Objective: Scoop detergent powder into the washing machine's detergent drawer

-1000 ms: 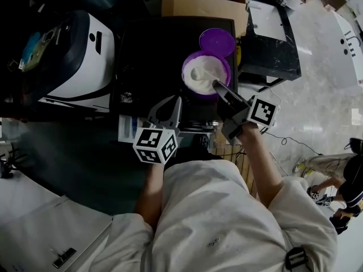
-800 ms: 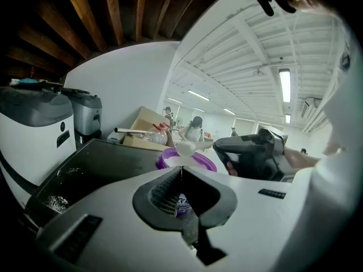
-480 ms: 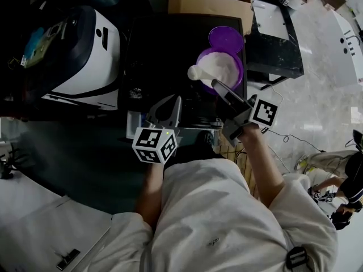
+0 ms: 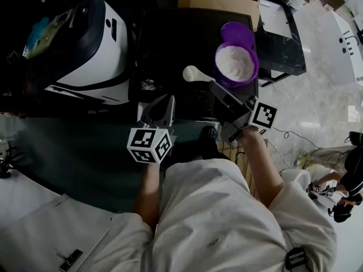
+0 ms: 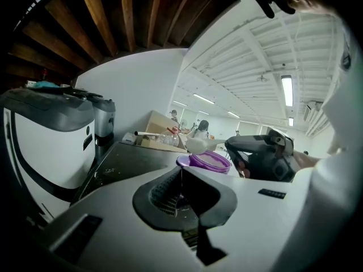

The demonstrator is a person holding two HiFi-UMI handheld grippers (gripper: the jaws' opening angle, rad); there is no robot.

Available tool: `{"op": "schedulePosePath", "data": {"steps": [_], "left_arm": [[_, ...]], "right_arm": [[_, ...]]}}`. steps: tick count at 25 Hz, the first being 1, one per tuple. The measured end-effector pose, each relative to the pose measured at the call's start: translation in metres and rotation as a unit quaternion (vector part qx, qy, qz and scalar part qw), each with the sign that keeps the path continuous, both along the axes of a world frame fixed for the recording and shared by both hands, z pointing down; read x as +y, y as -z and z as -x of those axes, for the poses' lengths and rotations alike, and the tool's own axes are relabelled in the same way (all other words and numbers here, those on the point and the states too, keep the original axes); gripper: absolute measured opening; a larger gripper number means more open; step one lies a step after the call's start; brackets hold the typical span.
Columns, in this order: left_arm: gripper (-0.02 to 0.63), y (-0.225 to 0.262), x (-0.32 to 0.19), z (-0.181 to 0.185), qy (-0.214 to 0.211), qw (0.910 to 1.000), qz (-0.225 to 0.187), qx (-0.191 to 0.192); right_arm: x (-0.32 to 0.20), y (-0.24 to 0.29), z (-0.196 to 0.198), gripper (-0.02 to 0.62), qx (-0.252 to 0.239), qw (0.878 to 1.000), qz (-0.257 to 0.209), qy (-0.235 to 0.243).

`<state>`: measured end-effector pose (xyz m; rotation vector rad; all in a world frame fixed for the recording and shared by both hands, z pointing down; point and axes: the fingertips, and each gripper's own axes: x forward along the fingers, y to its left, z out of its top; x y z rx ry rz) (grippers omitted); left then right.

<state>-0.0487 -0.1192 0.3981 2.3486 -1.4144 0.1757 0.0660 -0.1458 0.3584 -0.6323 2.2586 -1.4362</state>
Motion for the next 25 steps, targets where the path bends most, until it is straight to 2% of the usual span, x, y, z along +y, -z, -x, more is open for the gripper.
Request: {"op": "schedulePosePath", "data": {"steps": [14, 25], "left_arm": [[0.02, -0.021, 0.04, 0.077, 0.006, 0.9997, 0.024, 0.001], [0.02, -0.038, 0.058, 0.104, -0.02, 0.9991, 0.037, 0.005]], "right_arm": [[0.053, -0.034, 0.067, 0.005, 0.012, 1.0, 0.029, 0.005], [0.081, -0.062, 0.087, 0.005, 0.033, 0.998, 0.041, -0.022]]}}
